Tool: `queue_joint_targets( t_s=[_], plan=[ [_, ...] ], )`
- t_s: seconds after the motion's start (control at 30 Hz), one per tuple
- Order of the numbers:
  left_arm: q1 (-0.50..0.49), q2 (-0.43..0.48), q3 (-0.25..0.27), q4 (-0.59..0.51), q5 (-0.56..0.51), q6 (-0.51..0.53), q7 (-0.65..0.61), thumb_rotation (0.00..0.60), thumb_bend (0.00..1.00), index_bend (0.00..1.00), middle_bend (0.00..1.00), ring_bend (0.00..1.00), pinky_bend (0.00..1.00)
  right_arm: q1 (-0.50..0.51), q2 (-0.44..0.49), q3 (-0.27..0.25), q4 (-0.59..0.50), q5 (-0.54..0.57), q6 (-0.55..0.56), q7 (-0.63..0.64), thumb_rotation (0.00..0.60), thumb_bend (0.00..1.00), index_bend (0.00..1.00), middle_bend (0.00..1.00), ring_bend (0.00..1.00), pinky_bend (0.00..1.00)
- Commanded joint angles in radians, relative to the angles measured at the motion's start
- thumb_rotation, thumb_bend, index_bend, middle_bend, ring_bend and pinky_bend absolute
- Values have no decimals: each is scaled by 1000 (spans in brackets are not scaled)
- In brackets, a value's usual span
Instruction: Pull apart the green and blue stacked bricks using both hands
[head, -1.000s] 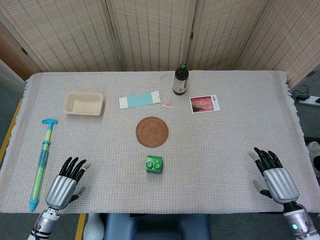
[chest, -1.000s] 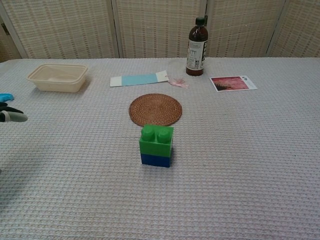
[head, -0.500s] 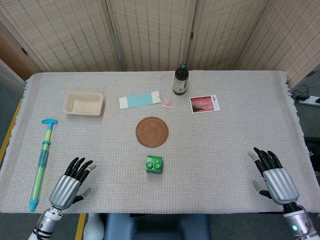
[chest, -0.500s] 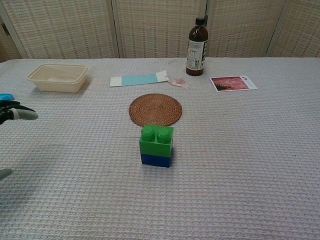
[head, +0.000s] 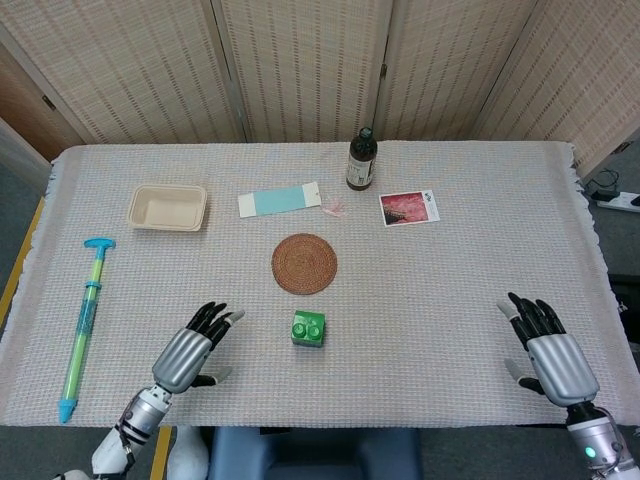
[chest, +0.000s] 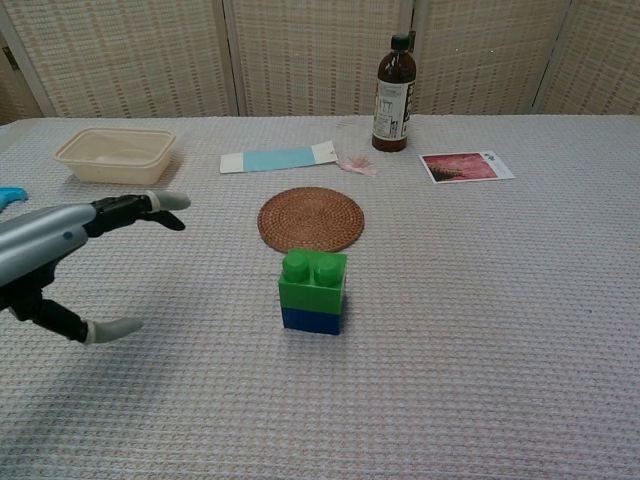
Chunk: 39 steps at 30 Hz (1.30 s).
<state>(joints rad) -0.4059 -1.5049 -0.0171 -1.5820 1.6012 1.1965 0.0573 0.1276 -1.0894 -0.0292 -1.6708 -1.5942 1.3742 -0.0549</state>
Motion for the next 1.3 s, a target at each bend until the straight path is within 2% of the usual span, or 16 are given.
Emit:
queue_joint_targets(
  t_s=[0.03, 0.27, 0.47, 0.97, 1.3],
  plan=[
    [-52, -15, -61, -55, -92, -78, 33, 600, 284, 49, 180, 0, 0, 3, 2, 2, 1, 6, -5, 5, 600, 408, 0, 0, 0, 0],
    [-107, -52, -106, -66, -170, -151, 2, 600, 281, 42, 171, 0, 0, 3, 9, 12, 3, 22, -4, 23, 600, 406, 0, 0, 0, 0],
    [-158, -62, -152, -92, -279, -240, -59, 600, 280, 48, 171, 0, 0, 5, 15, 18, 6, 34, -7, 43, 600, 408, 0, 0, 0, 0],
    [-264, -213, -165, 68, -292, -305, -79, 600, 281, 80, 174, 0, 0, 4, 34, 23, 9, 38, -2, 91, 600, 408, 0, 0, 0, 0],
    [-295, -243, -161, 162, -267, -316, -159, 600, 283, 135, 261, 0, 0, 9, 40, 29, 17, 53, -14, 114, 600, 407, 0, 0, 0, 0]
  ],
)
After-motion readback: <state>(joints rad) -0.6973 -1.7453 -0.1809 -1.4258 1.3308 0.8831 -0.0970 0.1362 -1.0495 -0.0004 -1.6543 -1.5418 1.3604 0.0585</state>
